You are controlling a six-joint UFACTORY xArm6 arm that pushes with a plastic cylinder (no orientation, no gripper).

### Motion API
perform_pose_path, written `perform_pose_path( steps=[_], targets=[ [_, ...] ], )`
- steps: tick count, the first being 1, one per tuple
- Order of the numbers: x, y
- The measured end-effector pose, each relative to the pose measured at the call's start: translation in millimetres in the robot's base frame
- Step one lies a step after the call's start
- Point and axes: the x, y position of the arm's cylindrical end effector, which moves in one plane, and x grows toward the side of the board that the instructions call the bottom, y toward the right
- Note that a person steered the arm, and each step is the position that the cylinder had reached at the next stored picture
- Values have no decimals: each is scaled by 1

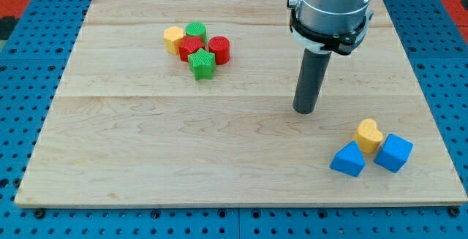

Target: Slide the red circle along with red star towards center left

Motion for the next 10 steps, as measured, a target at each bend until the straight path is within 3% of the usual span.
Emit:
perform_pose_path(
  steps=[3,5,7,8,10],
  targets=[
    [-2,7],
    [-63,-6],
    [-131,-110],
    [-138,-161],
    [-118,-205]
  ],
)
